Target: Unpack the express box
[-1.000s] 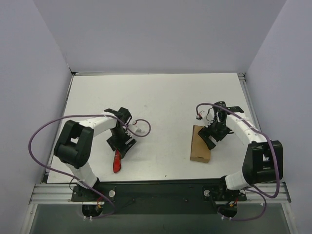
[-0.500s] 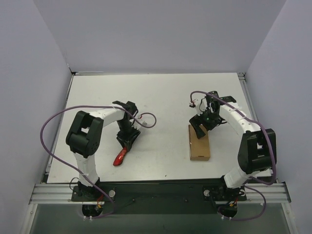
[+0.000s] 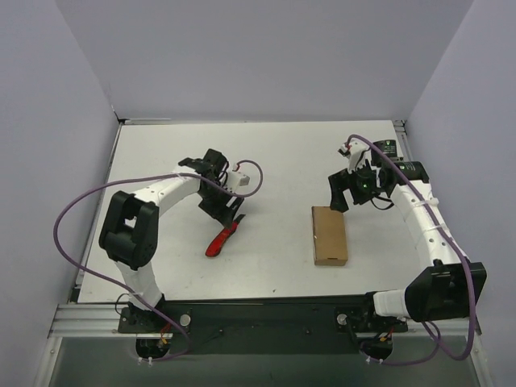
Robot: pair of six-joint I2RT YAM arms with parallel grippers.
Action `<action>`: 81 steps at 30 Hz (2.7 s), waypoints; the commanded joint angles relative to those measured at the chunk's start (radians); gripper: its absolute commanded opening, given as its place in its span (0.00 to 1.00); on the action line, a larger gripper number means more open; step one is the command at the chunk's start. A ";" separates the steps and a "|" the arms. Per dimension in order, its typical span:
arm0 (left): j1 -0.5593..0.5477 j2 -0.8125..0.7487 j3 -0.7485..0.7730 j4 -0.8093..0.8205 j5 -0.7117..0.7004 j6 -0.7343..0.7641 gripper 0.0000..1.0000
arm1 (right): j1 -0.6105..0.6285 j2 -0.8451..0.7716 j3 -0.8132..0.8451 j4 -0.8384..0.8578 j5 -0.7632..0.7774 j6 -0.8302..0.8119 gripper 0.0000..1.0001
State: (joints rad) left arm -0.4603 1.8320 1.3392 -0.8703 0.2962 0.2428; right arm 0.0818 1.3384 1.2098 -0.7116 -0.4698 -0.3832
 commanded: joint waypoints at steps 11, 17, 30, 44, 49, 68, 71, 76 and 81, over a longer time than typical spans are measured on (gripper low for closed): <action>-0.069 -0.008 -0.219 0.148 -0.074 -0.169 0.72 | 0.018 0.011 0.088 0.064 -0.040 0.075 0.87; -0.075 0.052 -0.241 0.183 -0.117 -0.165 0.20 | 0.025 0.067 0.272 0.090 -0.125 0.038 0.86; -0.067 -0.312 -0.176 0.319 0.008 -0.074 0.00 | 0.156 0.140 0.482 0.146 -0.244 0.354 0.93; -0.086 -0.344 0.031 0.597 -0.016 -0.307 0.00 | 0.308 0.254 0.435 0.350 -0.262 0.670 0.82; -0.090 -0.355 0.043 0.603 0.017 -0.319 0.00 | 0.338 0.252 0.401 0.475 -0.224 0.684 0.79; -0.092 -0.402 0.011 0.629 0.126 -0.364 0.00 | 0.400 0.329 0.355 0.621 -0.196 0.744 0.49; -0.092 -0.405 0.014 0.631 0.124 -0.361 0.00 | 0.398 0.338 0.341 0.621 -0.205 0.745 0.34; -0.080 -0.404 0.028 0.617 0.181 -0.346 0.47 | 0.331 0.332 0.353 0.682 -0.331 0.742 0.00; -0.002 -0.445 -0.046 0.732 0.429 -0.318 0.78 | 0.201 0.297 0.419 0.751 -0.496 0.793 0.00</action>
State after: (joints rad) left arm -0.5201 1.4666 1.3197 -0.2996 0.4988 -0.0856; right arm 0.3897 1.6817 1.5562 -0.0849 -0.8150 0.3775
